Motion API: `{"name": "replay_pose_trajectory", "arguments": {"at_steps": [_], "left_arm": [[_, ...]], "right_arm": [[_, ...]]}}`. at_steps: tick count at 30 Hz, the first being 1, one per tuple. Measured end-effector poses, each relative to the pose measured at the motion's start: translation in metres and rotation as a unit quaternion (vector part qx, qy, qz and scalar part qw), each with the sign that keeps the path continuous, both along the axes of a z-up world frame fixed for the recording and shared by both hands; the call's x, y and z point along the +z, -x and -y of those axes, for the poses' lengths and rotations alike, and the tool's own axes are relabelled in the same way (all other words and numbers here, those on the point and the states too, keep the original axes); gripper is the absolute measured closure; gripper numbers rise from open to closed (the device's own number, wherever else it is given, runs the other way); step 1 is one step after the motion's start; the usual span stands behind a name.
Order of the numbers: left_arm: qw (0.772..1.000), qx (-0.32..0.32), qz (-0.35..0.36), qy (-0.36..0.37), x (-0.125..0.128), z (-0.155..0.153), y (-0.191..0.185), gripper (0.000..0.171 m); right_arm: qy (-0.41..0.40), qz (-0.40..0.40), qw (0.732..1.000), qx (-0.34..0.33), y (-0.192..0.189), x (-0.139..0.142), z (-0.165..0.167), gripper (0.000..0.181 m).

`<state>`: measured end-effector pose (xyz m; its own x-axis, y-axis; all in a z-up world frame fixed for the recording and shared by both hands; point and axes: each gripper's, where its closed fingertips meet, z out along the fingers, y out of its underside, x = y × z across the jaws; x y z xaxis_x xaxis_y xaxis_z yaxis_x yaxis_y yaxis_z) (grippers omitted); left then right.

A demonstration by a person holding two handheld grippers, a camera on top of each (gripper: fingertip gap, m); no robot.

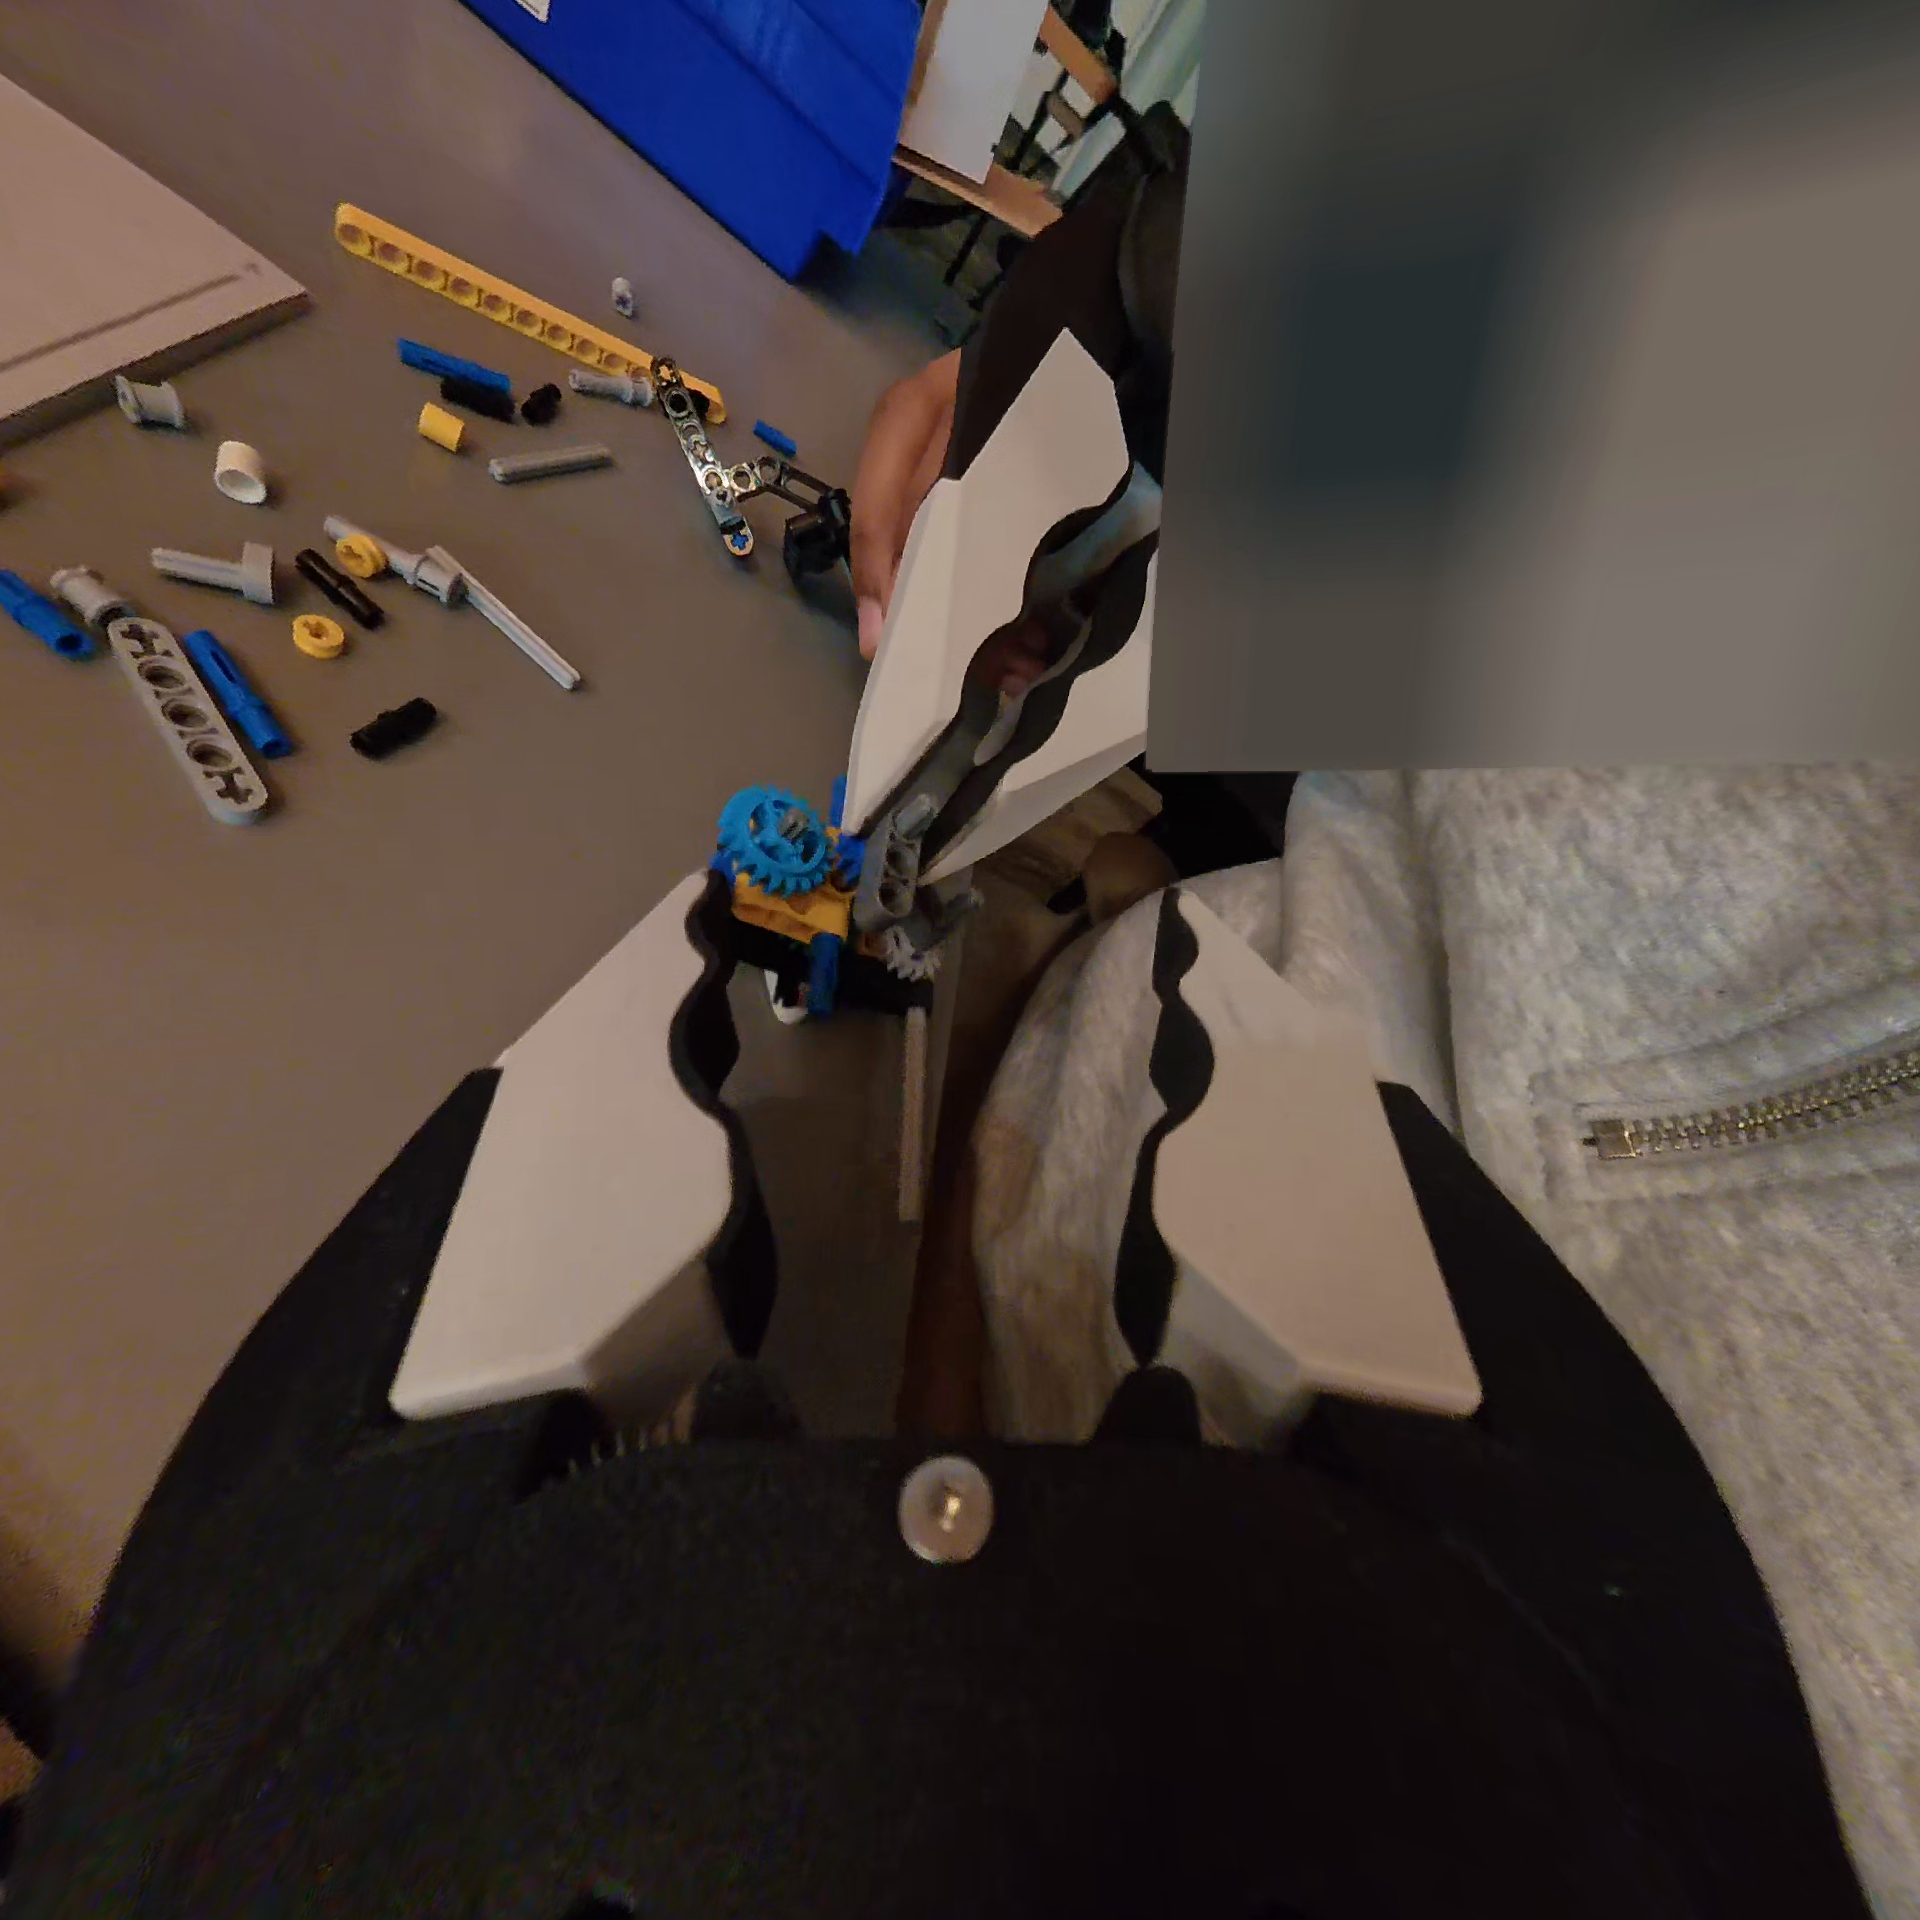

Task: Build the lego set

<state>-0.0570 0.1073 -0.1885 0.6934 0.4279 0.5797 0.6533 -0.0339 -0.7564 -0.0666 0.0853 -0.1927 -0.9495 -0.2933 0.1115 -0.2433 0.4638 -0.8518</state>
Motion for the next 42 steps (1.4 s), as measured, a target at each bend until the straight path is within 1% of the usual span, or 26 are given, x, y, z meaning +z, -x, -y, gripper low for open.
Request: {"name": "replay_pose_trajectory", "arguments": {"at_steps": [11, 17, 24, 35, 42], "left_arm": [[1.0, 0.008, 0.011, 0.009, -0.001, 0.0, -0.017, 0.093], [1.0, 0.004, 0.018, 0.007, -0.002, 0.002, -0.017, 0.104], [1.0, 0.01, 0.025, -0.008, -0.001, 0.005, -0.011, 0.105], [0.999, -0.005, 0.034, -0.017, -0.001, 0.004, -0.015, 0.11], [0.999, -0.003, 0.034, -0.029, 0.002, 0.004, -0.014, 0.11]], "right_arm": [[-0.004, -0.013, 1.0, -0.007, 0.001, 0.0, -0.002, 0.172], [-0.01, -0.009, 1.0, -0.011, 0.001, 0.0, -0.002, 0.173], [-0.019, 0.005, 1.0, -0.006, 0.002, 0.0, -0.002, 0.173], [-0.046, 0.008, 0.999, -0.014, 0.005, 0.0, -0.002, 0.173], [-0.055, 0.013, 0.998, -0.022, 0.006, 0.0, -0.004, 0.172]]}}
